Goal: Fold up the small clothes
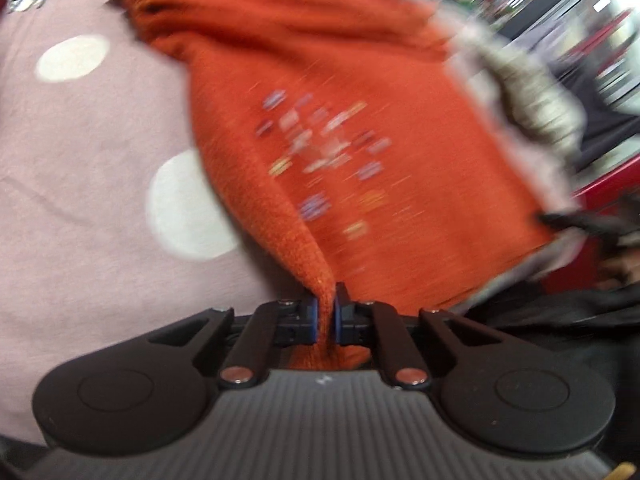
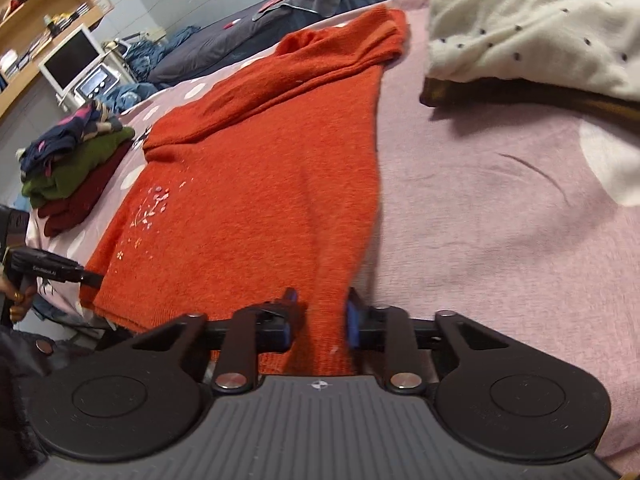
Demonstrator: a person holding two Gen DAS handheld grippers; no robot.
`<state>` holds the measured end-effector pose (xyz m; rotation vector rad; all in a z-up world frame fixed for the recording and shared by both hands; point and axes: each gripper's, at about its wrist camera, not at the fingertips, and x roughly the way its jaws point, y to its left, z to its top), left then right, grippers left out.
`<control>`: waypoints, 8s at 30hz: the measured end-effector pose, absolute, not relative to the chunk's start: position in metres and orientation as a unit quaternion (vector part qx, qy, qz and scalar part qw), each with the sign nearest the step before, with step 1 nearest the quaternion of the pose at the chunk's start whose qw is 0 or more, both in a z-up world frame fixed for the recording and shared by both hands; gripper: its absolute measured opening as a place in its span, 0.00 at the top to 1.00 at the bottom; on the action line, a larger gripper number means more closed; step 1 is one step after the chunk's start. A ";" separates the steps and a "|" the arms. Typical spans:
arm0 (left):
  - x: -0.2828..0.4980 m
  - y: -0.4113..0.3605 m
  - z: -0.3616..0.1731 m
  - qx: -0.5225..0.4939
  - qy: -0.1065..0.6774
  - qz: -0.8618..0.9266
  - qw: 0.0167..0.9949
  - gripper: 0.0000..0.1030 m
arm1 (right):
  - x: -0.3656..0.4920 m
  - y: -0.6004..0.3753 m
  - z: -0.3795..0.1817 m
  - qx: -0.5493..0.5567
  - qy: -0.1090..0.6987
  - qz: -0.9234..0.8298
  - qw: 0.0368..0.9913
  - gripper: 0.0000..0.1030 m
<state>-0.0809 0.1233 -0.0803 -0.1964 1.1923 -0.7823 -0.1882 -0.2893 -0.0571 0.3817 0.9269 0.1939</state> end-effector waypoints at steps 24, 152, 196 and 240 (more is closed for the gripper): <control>-0.086 0.139 -0.124 -0.156 0.608 -0.328 0.707 0.63 | -0.185 -0.293 -0.056 0.171 0.470 0.113 0.859 0.85; 0.048 -0.291 -0.086 0.266 0.290 -0.293 0.871 0.76 | 0.162 -0.337 -0.072 0.211 0.454 0.055 0.864 0.33; 0.041 0.121 -0.074 -0.227 0.365 -0.053 0.901 0.87 | 0.169 -0.016 -0.028 0.103 0.407 0.282 0.863 0.48; 0.050 0.096 -0.069 -0.102 0.381 -0.028 0.919 0.50 | 0.066 -0.071 -0.057 0.015 0.312 0.199 0.929 0.57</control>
